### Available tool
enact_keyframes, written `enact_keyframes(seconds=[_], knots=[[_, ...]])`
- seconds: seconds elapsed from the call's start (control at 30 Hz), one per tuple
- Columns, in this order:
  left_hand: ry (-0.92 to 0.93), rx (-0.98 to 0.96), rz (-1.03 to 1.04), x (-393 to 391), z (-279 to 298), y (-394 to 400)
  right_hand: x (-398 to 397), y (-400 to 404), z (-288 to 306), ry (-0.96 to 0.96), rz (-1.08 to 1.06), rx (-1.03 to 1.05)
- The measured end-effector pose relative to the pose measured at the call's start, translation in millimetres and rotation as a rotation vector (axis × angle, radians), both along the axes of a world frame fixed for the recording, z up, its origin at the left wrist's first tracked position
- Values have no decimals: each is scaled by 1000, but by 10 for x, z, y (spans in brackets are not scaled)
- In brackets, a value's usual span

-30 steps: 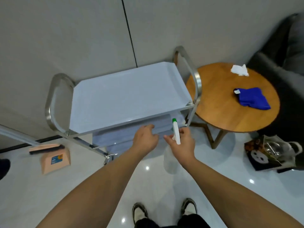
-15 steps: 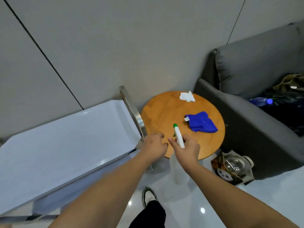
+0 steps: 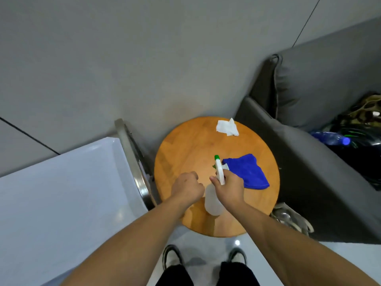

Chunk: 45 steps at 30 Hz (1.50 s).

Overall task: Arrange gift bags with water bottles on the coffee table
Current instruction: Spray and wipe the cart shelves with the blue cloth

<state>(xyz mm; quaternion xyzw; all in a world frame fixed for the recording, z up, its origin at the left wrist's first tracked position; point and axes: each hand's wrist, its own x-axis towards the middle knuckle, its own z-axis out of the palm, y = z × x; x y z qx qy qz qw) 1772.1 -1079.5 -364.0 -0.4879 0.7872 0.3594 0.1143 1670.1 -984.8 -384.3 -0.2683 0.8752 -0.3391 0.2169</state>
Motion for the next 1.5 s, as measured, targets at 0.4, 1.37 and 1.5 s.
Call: enact_keyframes(seconds=[0.4,1.37,1.5], knots=[[-92,110,280,-576,-333,-26,-666,-771,-278,-107,428,-108],[-209,305,337,-1767,-1274,722,-2372,234,-1484,-381,-78,328],[-170,299,353,-1625,-1125,756,-2169,332,-1239,-379,-77,221]])
